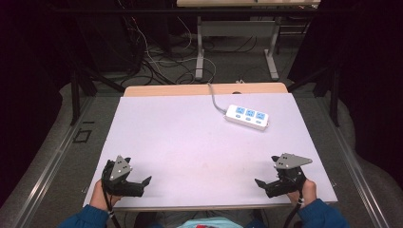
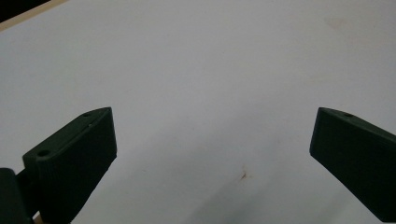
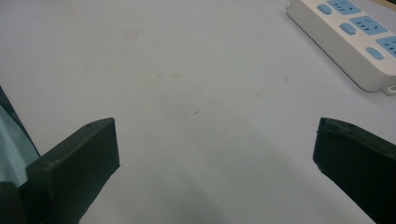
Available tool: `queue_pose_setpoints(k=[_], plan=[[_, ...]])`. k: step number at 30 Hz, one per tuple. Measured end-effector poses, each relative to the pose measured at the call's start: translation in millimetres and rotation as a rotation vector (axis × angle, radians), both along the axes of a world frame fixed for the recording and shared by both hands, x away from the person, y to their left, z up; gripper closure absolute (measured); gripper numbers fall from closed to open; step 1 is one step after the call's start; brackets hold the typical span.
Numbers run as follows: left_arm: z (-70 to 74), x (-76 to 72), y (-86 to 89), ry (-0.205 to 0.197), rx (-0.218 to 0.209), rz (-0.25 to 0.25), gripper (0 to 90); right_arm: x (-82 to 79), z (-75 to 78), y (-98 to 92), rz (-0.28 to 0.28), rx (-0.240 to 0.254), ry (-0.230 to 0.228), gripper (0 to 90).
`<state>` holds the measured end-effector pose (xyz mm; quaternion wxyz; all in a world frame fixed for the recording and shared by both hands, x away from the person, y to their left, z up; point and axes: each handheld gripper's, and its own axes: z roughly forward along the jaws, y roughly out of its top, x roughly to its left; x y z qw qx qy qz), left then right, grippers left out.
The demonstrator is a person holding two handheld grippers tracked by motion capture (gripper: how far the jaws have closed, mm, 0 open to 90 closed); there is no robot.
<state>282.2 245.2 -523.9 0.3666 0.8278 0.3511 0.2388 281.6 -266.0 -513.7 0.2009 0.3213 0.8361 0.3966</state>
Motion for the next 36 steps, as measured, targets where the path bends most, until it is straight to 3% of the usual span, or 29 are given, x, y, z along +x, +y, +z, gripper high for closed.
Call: queue_pose_setpoints(k=[11, 36], plan=[[-1.0, 1.4, -0.7, 0.001, 0.007, 0.005, 0.7, 2.7, 0.3, 0.8, -0.005, -0.017, -0.02, 0.1], [-2.5, 1.9, -1.1, 0.007, 0.021, 0.001, 1.3, 20.2, 2.4, 7.6, -0.006, -0.049, 0.003, 1.3]])
